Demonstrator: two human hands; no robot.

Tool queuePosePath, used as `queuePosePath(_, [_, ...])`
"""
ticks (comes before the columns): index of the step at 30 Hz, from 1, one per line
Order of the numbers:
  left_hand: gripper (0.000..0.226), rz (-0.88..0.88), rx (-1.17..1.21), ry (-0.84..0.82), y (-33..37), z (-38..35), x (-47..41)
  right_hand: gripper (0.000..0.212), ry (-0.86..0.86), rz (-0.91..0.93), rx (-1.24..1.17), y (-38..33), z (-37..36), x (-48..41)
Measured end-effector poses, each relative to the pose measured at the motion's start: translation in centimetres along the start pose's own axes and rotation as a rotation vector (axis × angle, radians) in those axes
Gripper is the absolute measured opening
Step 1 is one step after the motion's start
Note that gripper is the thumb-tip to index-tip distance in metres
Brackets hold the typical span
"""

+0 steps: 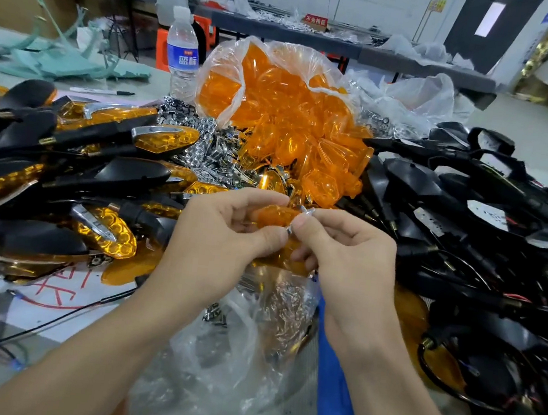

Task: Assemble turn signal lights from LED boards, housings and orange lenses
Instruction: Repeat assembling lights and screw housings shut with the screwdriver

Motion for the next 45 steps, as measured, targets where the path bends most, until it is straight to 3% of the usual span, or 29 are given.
queuePosePath(4, [0.035,0.131,0.231,0.080,-0.1,0.0,-0.2,0.017,0.036,-0.024,0.014,0.1,0.4,-0.2])
queuePosePath(11, [0.044,0.014,0.083,0.115,-0.1,-0.1,0.1,0.013,-0.068,0.012,0.000,0.5,-1.1,0.2])
queuePosePath(17, [0.046,0.098,0.265,0.081,0.0,-0.2,0.1,0.017,-0.085,-0.013,-0.113,0.5,-0.6,0.0])
queuePosePath(22, [0.033,0.139,0.284,0.073,-0.3,-0.4,0.0,0.012,-0.101,-0.091,-0.191,0.3,-0.5,0.3])
queuePosePath(25, [0.034,0.171,0.277,0.133,-0.5,-0.1,-0.2,0.009,-0.052,-0.011,-0.070,-0.7,0.5,0.2])
queuePosePath(29, [0.037,0.193,0.314,0.139,-0.5,0.1,-0.3,0.031,-0.003,0.157,0.236,-1.3,0.9,0.5])
queuePosePath(33, [0.039,0.188,0.310,0.089,-0.3,-0.2,-0.3,0.020,-0.042,0.191,0.357,-0.8,0.4,0.3])
queuePosePath(38, [0.041,0.175,0.283,0.090,-0.4,0.1,-0.2,0.014,-0.073,0.118,0.278,-0.2,0.3,0.1])
queuePosePath(45, [0.042,0.174,0.279,0.093,-0.3,0.0,-0.1,0.021,-0.121,0.010,0.148,0.3,0.2,-0.4])
Point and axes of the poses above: each hand's wrist, its own x-axis away from the middle knuckle, its own z-axis out of the back of the hand, y = z × x, the point moved 2 cm from there along -x, towards the middle knuckle, and after that the axes turned 12 degrees about -z, right-handed, at the moved point
